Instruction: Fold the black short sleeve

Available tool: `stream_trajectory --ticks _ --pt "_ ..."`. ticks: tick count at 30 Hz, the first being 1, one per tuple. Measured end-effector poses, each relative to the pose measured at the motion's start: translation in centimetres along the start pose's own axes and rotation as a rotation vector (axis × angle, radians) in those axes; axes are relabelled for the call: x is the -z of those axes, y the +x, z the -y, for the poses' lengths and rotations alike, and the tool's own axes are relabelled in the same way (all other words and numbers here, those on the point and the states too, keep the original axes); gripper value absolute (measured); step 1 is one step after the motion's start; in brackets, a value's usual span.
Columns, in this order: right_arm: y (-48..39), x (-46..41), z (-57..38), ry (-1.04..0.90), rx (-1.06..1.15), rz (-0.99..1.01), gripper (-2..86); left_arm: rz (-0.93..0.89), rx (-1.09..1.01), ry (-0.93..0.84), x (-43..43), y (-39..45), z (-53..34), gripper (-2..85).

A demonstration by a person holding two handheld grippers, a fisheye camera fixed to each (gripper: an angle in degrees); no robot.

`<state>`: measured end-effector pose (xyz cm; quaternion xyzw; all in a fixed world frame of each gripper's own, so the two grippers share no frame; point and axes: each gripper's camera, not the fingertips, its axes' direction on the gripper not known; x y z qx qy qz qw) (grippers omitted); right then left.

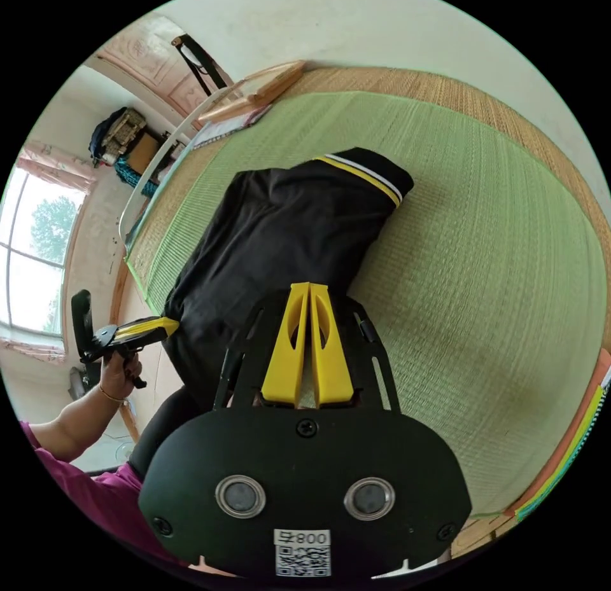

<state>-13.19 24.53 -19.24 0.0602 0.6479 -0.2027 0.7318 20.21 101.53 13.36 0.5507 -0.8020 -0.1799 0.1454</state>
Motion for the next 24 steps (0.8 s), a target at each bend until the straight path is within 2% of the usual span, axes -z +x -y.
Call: stream_trajectory --ticks 4,9,12,17,21,24 --pt "1.9 0.8 -1.3 0.068 -0.026 0.121 0.0 -0.056 0.006 0.023 -0.1 -0.1 -0.2 0.1" --pt "2.3 4.2 1.9 0.215 0.013 0.077 0.0 -0.074 -0.002 0.025 -0.4 0.6 -0.1 0.1" --pt "4.4 2.3 6.1 0.183 -0.054 0.028 0.0 -0.089 0.003 0.037 -0.6 0.9 -0.3 0.1" --pt "6.6 -1.3 8.9 0.073 -0.112 0.056 0.0 -0.115 0.007 0.033 -1.1 1.5 -0.4 0.1" --pt "6.7 0.2 6.9 0.112 -0.101 0.045 0.0 -0.122 0.029 0.037 -1.0 2.3 -0.8 0.1" --pt "5.9 3.0 3.1 0.195 -0.056 0.13 0.0 -0.166 0.011 0.062 -0.4 3.7 -1.7 0.1"
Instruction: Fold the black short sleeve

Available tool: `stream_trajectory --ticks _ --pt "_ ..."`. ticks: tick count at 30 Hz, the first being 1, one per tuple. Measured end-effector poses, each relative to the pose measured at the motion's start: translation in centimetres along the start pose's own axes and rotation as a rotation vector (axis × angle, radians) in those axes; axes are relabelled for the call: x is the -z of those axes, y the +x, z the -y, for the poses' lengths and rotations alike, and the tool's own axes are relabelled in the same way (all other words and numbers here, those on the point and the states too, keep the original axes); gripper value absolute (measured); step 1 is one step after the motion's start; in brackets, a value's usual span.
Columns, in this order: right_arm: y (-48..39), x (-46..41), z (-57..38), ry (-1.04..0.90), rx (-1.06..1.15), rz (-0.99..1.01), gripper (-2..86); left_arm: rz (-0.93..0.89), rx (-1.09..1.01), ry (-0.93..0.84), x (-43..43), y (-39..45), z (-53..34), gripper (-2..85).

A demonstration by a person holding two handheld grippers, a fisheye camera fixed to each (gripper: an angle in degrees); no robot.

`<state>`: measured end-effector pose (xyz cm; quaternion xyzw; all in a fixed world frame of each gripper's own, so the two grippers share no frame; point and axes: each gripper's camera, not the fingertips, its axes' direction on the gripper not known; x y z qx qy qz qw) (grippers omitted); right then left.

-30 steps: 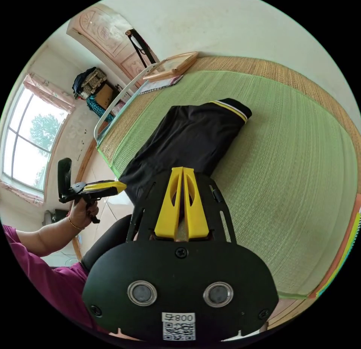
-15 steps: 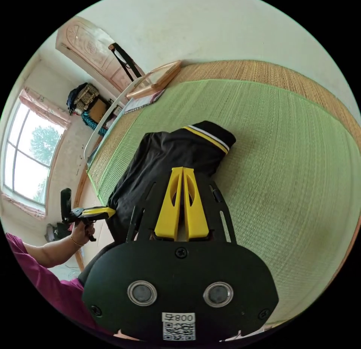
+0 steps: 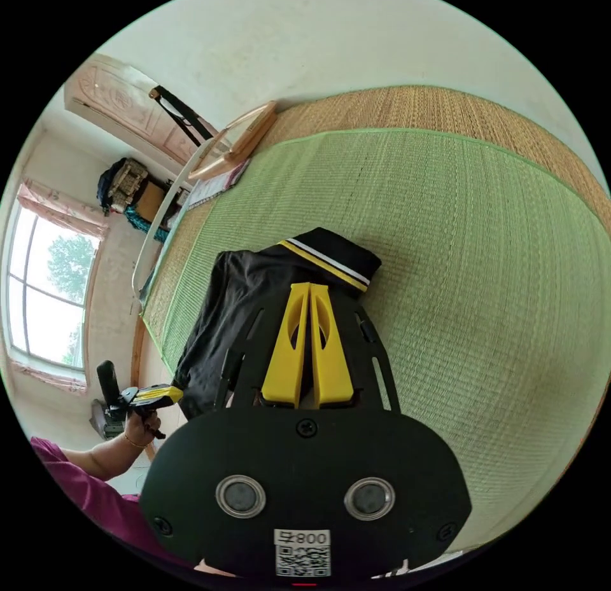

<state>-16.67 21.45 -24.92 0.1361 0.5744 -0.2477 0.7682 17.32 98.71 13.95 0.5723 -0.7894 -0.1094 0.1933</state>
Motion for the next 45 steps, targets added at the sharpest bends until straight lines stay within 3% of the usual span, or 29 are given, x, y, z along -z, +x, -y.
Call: stream_trajectory --ticks 4,8,13,16,21,23,29,38,45 --pt "-3.2 0.5 -6.7 -0.033 0.09 0.089 0.0 -0.061 -0.013 -0.039 -1.1 2.1 -1.9 0.1" --pt "-4.2 -4.4 -12.8 -0.215 0.084 0.059 0.1 -0.101 0.051 -0.074 -2.7 2.6 -3.1 0.3" --pt "-5.5 -1.2 -17.6 -0.124 0.073 0.183 0.1 -0.142 0.028 -0.081 -3.1 4.4 -4.0 1.0" --pt "-5.1 -2.2 -21.1 -0.212 0.07 0.111 0.1 -0.212 0.047 -0.143 -5.1 5.1 -5.0 2.5" --pt "-0.7 -0.9 -25.8 -0.182 -0.072 0.262 0.3 -0.27 0.07 -0.234 -9.2 6.9 -6.0 6.0" --pt "0.6 0.0 -26.9 -0.152 -0.115 0.3 0.5 -0.319 0.098 -0.313 -11.9 7.5 -6.2 7.1" --pt "5.4 1.8 -30.2 -0.087 -0.239 0.4 3.0 -0.376 0.188 -0.321 -15.7 7.8 -7.4 4.7" --pt "10.3 0.5 -31.5 -0.085 -0.339 0.595 8.2 -0.39 0.128 -0.294 -14.8 8.8 -9.6 0.9" --pt "11.8 -1.1 -30.7 -0.095 -0.354 0.678 6.6 -0.409 0.084 -0.281 -14.0 9.6 -11.2 0.6"
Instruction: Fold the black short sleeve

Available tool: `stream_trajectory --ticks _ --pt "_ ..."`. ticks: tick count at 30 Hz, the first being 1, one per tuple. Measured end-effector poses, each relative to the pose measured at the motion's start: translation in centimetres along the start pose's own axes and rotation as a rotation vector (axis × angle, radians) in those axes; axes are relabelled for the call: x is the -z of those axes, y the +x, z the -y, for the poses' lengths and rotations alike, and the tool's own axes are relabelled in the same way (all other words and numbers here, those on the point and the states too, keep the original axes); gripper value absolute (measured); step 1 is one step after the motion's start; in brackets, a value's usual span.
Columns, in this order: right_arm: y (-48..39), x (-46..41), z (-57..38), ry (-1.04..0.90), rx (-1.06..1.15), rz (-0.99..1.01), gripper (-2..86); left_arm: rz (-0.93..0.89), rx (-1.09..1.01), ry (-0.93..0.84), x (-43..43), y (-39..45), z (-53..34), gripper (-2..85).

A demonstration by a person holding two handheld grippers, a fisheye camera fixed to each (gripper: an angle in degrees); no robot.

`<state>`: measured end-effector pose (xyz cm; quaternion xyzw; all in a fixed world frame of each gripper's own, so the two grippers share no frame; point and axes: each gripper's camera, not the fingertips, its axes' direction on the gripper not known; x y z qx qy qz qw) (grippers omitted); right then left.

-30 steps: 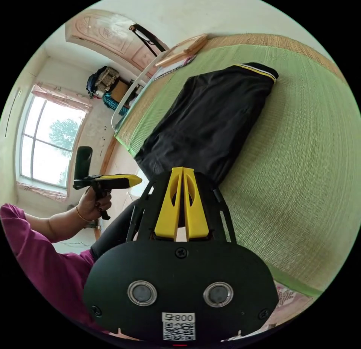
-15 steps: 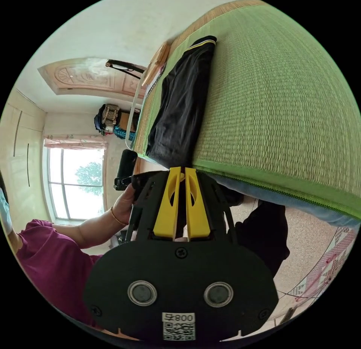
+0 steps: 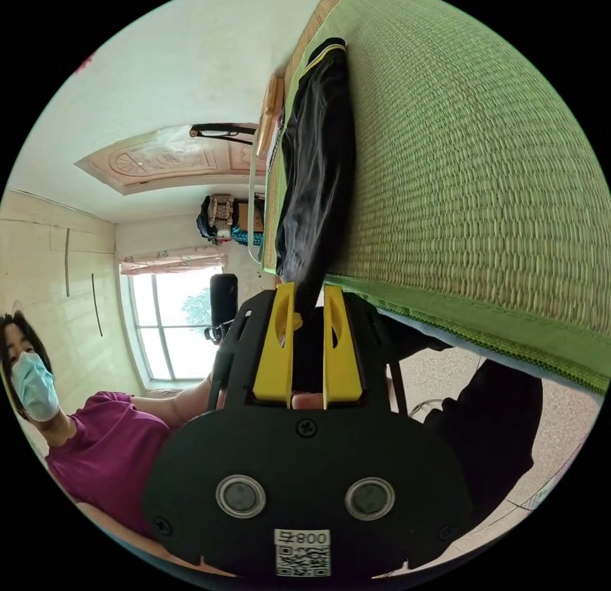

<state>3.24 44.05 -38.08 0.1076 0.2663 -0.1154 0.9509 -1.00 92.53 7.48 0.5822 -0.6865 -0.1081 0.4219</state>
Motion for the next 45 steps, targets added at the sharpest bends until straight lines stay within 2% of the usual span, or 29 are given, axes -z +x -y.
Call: stream_trajectory --ticks 9,12,17,23,26,30,35,45 --pt "-0.1 1.9 0.4 -0.014 0.004 0.064 1.8 -0.053 0.03 0.077 3.2 -2.5 -5.2 1.7" --pt "-1.2 2.9 0.6 -0.003 0.023 0.091 1.5 -0.149 0.062 0.183 6.3 -4.9 -7.8 4.7" --pt "-2.9 4.0 1.2 -0.007 0.051 0.114 1.2 -0.376 0.246 0.441 10.6 -11.6 -12.8 9.6" --pt "-4.7 5.0 1.7 -0.004 0.077 0.122 1.0 -0.561 0.412 0.673 11.7 -17.4 -17.0 12.5" --pt "-5.5 5.5 1.8 -0.002 0.088 0.111 1.0 -0.604 0.45 0.692 11.9 -18.8 -17.4 13.1" --pt "-6.2 6.1 1.4 -0.002 0.1 0.116 1.0 -0.574 0.445 0.663 12.8 -19.4 -16.4 13.0" --pt "-6.4 7.1 0.4 -0.009 0.11 0.104 1.1 -0.588 0.444 0.676 14.2 -20.1 -15.2 8.4" --pt "-4.6 12.1 -4.7 -0.01 0.102 0.076 1.1 -0.597 0.331 0.606 18.4 -16.5 -14.0 4.0"
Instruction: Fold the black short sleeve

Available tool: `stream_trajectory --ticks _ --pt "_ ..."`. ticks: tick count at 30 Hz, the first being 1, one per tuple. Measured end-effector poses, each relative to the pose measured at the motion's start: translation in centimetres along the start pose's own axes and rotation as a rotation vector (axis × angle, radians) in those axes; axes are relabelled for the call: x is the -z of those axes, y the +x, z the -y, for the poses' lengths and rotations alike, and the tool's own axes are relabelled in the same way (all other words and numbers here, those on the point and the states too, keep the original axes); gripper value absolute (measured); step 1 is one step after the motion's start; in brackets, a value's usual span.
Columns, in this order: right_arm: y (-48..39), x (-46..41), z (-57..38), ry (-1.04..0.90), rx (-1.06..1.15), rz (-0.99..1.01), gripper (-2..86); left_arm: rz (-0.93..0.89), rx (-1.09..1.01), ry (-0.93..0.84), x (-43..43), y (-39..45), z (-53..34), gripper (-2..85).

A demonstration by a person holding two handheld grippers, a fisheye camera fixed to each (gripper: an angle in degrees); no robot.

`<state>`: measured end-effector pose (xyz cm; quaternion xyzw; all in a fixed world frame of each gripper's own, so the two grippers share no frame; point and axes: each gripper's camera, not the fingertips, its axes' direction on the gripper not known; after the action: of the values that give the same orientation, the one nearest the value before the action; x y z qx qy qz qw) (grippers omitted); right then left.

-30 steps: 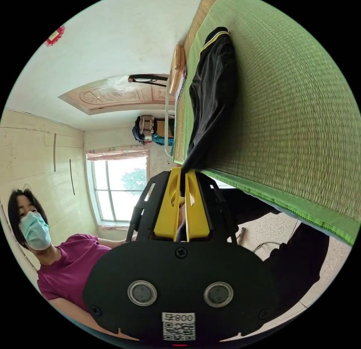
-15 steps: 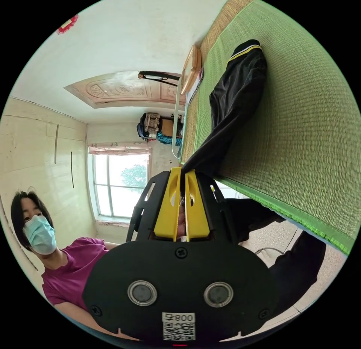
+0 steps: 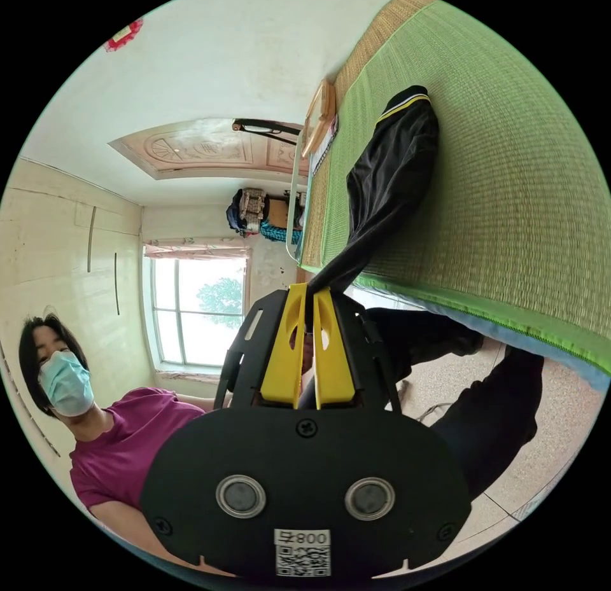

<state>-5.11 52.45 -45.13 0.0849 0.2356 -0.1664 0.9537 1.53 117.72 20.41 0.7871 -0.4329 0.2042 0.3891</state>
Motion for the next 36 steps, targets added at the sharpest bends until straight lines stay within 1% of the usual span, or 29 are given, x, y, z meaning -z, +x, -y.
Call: stream_trajectory --ticks 9,21,30,36 --pt "-1.3 4.3 -6.5 0.013 0.043 0.016 0.9 -0.043 -0.087 -0.102 -1.7 8.0 2.1 3.4" --pt "-5.2 12.4 -13.8 0.105 0.166 0.057 0.8 -0.154 -0.172 -0.214 -7.5 19.0 5.8 3.3" --pt "-6.1 20.0 -16.6 0.191 0.243 0.093 0.8 -0.174 -0.223 -0.316 -15.3 27.7 11.3 3.2" --pt "-4.3 27.0 -14.7 0.261 0.264 0.135 0.8 -0.165 -0.256 -0.379 -24.3 33.5 17.7 3.1"
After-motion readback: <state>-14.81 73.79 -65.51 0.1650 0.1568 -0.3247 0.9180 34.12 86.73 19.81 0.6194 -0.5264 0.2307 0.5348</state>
